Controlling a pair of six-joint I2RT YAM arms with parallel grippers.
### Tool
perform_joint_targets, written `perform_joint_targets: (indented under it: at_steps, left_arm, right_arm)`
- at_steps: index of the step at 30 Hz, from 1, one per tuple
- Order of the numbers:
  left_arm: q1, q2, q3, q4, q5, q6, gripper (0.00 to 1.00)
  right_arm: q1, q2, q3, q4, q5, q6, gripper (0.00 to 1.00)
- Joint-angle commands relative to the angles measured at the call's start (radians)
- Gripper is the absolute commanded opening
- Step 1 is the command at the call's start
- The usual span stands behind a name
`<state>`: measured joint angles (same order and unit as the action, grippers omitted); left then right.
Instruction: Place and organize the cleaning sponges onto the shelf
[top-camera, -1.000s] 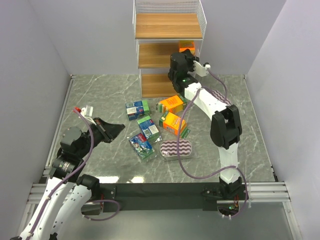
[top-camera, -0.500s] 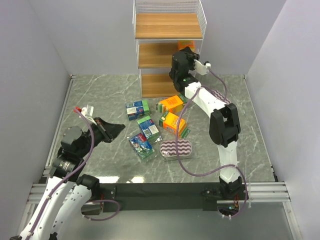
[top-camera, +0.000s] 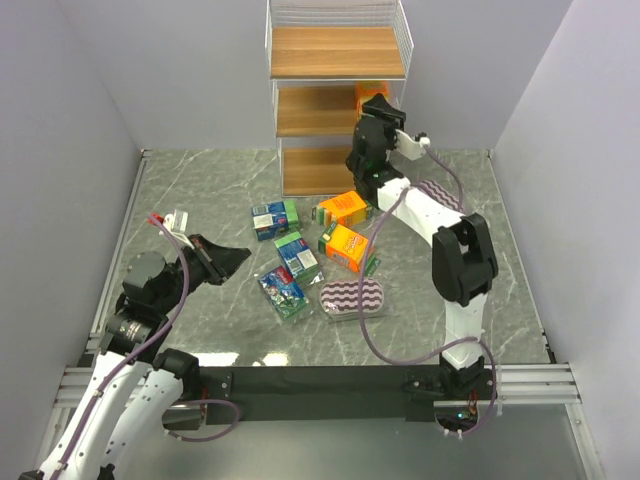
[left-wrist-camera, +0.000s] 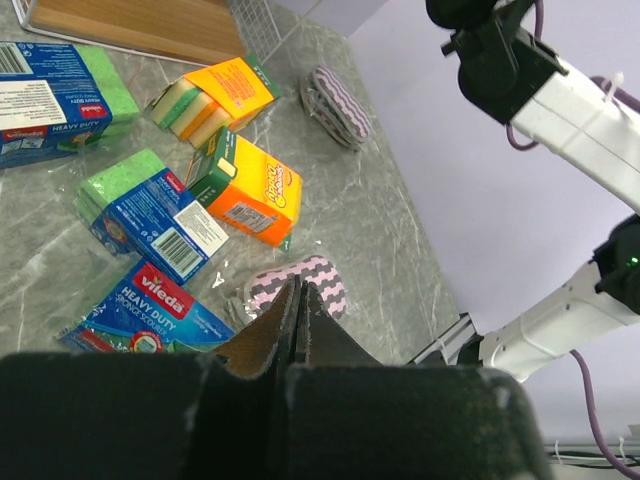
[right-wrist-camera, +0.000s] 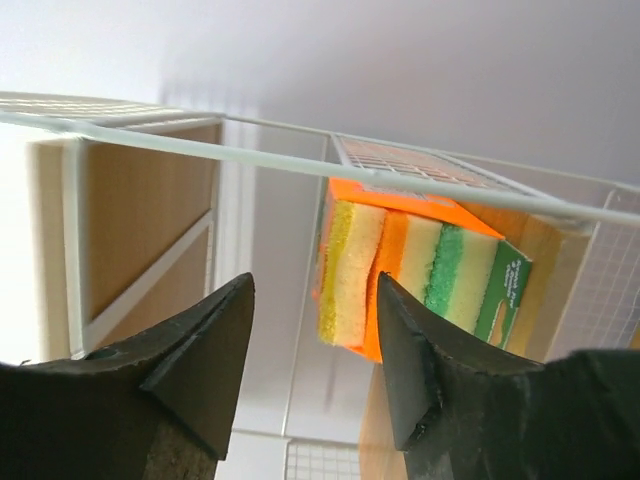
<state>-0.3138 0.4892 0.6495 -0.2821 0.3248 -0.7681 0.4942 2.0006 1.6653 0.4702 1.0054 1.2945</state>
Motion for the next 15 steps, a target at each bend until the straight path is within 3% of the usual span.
perform_joint_targets:
  at_steps: [1, 5, 8, 10, 15]
  left_arm:
    - [-0.002, 0.005, 0.029, 0.034, 0.013, 0.003, 0.01]
    - [-0.002, -0.007, 0.029, 0.044, 0.005, 0.003, 0.01]
    - [-0.002, -0.015, 0.016, 0.063, 0.000, 0.001, 0.01]
    - [-0.002, -0.008, 0.012, 0.084, 0.006, 0.003, 0.01]
    - [-0.002, 0.032, -0.014, 0.135, 0.026, 0.003, 0.01]
  right_arm:
    - [0.012, -0.115, -0.105, 0.160, 0.013, -0.057, 0.61]
    - [0.026, -0.271, -0.342, 0.267, -0.062, -0.035, 0.66]
    - [0.038, -0.440, -0.557, 0.327, -0.143, -0.072, 0.83]
    - [0.038, -0.573, -0.691, 0.297, -0.227, -0.102, 0.94]
    - [0.037, -0.808, -0.906, 0.078, -0.376, -0.190, 0.96]
